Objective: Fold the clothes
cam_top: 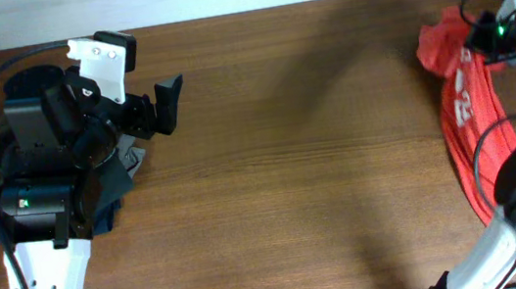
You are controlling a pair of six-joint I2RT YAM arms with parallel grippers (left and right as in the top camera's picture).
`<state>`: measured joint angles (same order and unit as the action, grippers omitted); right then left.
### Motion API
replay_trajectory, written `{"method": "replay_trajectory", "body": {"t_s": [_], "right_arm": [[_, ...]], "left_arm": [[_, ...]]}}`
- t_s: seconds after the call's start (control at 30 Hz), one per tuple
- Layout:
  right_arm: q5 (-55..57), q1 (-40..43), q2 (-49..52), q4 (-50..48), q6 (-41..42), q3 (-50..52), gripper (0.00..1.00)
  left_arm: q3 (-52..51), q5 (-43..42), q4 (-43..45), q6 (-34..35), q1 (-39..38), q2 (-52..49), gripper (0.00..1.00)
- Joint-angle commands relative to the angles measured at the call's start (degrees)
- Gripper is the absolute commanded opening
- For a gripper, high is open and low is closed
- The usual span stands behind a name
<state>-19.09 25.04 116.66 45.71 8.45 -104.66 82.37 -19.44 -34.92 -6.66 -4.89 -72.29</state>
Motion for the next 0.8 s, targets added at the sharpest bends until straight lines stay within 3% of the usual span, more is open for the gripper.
{"method": "replay_trajectory", "body": {"t_s": [0.0,0.33,0.4,0.47,0.57,0.67,0.77], "right_arm": [[-6.40,-8.94,-10.58,0.96,-3.74,-1.22,0.04],[-3.15,-37.53,-8.59,2.78,-3.52,-1.09,0.04],[1.92,-42.38,-8.48,3.41,-3.50,-1.09,0.12],[7.58,-46.16,-8.57,4.31,-3.52,-1.11,0.31],[16.26,-48.65,-8.94,5.79,-1.44,-1.11,0.45],[20.22,-46.31,-8.94,8.50,1.51,-1.11,0.64],[19.74,-40.81,-8.55,11.58,3.02,-1.11,0.71]], "left_arm": [[1.16,4.44,0.13,-0.35,-0.22,-0.04,0.99],[1.16,14.49,-1.31,-0.68,-0.22,2.49,0.99],[1.16,15.45,-1.60,-0.96,-0.22,3.06,0.99],[1.16,15.43,-2.25,-0.98,-0.22,3.28,0.99],[1.16,15.43,-4.33,-0.98,-0.22,3.17,0.99],[1.16,15.39,-7.19,-0.98,-0.22,2.71,0.99],[1.16,14.56,-9.25,-0.96,-0.22,2.03,0.99]]}}
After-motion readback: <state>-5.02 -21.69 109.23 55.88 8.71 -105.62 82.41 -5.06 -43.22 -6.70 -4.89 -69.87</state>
